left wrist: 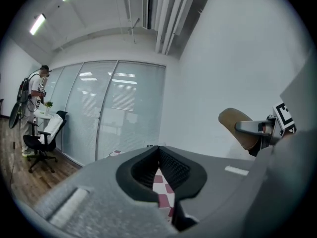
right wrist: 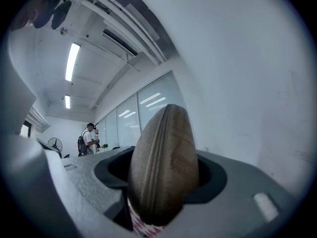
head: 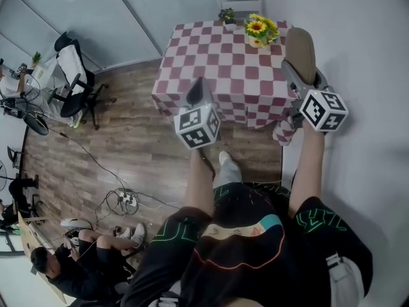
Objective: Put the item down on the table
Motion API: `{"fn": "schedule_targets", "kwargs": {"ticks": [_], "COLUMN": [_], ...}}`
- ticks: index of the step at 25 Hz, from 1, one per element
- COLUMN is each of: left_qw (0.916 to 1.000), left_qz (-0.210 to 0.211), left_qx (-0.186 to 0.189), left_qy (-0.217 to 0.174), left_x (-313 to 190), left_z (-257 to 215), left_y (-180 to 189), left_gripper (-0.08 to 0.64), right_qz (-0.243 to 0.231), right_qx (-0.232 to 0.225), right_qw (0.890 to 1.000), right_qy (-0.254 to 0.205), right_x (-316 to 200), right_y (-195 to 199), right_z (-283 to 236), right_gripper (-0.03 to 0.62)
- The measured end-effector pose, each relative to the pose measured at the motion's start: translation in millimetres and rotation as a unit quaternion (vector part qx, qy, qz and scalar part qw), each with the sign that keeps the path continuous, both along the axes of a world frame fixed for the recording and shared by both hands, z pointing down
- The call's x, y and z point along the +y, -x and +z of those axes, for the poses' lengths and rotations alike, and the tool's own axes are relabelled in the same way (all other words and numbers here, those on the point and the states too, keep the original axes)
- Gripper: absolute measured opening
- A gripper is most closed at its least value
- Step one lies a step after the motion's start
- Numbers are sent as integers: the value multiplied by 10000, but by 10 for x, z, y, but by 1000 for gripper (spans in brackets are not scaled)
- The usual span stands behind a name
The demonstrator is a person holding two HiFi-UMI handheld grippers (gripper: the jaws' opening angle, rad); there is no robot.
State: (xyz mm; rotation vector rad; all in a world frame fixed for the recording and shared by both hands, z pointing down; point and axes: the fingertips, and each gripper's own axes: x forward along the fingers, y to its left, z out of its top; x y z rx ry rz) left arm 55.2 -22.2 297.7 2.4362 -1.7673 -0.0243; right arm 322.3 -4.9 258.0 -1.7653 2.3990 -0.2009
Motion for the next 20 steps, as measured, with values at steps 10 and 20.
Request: {"fn": "schedule_targets", "kwargs": {"ticks": [10,20], "left_qw": [9978,9932], "left_qz": [-358,-606], "left_qx": [152,574], "left_qy": [538,817], "left_x": [-637,-1554], "left_z": [449,801], "left_y": [392,875], "left_gripper": [9,9], "right_qz": [-74,-499], "right_qx": [134,893], "right_qw": [9979,9884], "right_qy": [629,1125], "right_x": [-705,-1798], "right_y": [307,1202], "right_z": [416,766], "right_gripper": [288,288]}}
